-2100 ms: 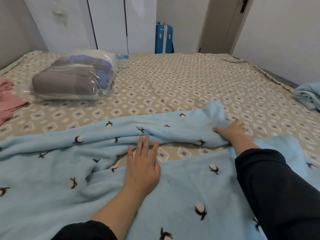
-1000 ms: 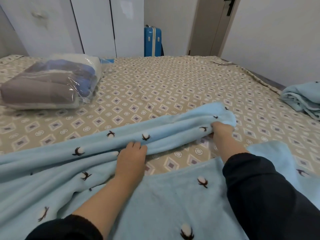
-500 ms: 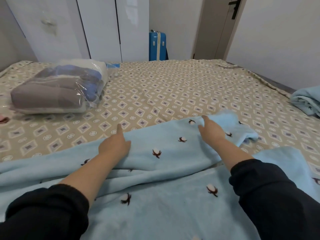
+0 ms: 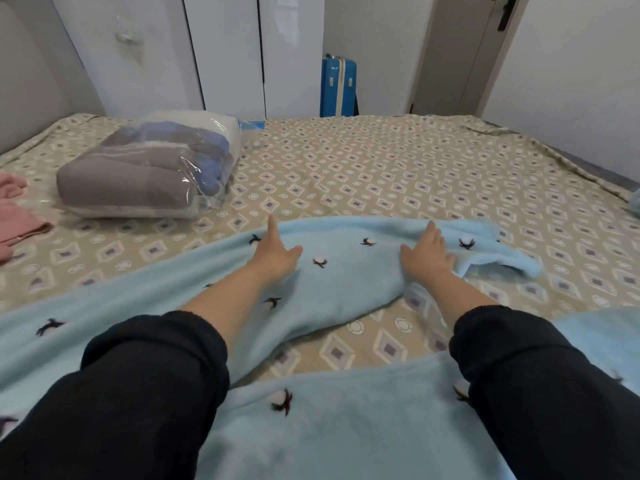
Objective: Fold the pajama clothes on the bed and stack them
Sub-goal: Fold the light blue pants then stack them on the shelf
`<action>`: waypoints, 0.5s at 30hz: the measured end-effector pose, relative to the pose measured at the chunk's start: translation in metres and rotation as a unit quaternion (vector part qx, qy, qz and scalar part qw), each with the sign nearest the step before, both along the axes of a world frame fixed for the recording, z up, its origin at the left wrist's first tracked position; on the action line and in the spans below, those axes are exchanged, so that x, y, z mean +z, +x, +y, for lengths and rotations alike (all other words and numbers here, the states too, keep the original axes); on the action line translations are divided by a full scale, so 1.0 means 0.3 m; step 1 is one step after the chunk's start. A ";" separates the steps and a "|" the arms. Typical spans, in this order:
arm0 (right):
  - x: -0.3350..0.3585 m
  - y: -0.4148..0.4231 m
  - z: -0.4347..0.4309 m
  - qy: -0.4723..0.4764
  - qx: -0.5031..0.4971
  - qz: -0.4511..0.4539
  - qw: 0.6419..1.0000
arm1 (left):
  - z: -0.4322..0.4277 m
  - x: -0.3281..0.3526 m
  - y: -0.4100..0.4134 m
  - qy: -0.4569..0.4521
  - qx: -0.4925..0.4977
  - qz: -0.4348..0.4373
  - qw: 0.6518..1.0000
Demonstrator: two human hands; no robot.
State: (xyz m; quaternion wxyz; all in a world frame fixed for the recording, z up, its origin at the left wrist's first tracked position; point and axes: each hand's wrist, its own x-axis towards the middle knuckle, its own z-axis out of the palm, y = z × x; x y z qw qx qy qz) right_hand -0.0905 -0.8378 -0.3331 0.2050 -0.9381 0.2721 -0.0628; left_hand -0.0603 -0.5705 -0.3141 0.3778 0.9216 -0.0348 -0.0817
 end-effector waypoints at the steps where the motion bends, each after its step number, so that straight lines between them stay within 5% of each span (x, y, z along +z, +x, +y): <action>1: -0.020 -0.018 0.027 -0.031 0.019 0.003 0.999 | 0.007 -0.022 -0.028 0.070 -0.031 -0.017 0.997; 3: -0.054 -0.061 0.074 -0.096 0.112 0.018 0.989 | 0.031 -0.057 -0.095 0.208 -0.107 -0.038 0.972; 6: -0.088 -0.134 0.113 -0.151 0.210 0.095 0.961 | 0.102 -0.083 -0.189 0.297 -0.216 -0.019 0.930; 10: -0.040 -0.204 0.213 -0.134 0.104 0.161 0.972 | 0.267 -0.035 -0.298 0.281 -0.199 -0.015 0.939; 15: -0.012 -0.381 0.510 -0.060 0.266 0.016 0.962 | 0.526 0.012 -0.445 0.241 -0.105 -0.071 0.962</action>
